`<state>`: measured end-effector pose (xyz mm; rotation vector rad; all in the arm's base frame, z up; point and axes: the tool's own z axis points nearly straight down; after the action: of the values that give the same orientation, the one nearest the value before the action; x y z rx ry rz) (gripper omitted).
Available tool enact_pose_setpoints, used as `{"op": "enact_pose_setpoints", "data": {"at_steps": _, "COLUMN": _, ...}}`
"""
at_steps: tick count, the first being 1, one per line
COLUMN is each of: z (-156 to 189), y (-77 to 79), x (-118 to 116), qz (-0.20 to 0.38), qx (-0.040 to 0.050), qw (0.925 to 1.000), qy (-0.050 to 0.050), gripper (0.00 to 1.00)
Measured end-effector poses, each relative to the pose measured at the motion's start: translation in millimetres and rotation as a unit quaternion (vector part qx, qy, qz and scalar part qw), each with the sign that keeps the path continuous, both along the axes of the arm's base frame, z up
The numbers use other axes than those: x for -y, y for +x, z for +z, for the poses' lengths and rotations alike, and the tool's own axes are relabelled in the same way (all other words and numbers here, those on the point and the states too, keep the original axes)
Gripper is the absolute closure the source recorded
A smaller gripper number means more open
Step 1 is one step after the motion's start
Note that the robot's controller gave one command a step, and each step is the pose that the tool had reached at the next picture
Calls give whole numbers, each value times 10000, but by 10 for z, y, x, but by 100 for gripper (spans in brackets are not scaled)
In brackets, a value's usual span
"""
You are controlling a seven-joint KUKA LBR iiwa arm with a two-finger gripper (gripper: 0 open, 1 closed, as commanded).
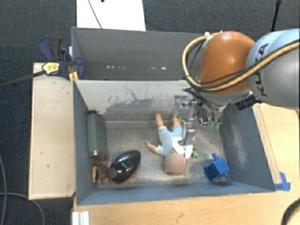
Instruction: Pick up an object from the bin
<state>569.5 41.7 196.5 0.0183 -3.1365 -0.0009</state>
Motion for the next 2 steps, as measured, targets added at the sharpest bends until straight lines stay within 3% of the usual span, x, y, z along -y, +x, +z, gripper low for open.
{"op": "enact_pose_setpoints", "data": {"at_steps": 1, "z": 48, "y": 16, "x": 2, "qz": -7, "qx": 43, "qw": 10000, "qy": 3, "gripper": 0}}
{"op": "enact_pose_setpoints", "data": {"at_steps": 2, "z": -514, "y": -304, "x": -9, "qz": -483, "qx": 54, "qw": 9988, "qy": 3, "gripper": 0}}
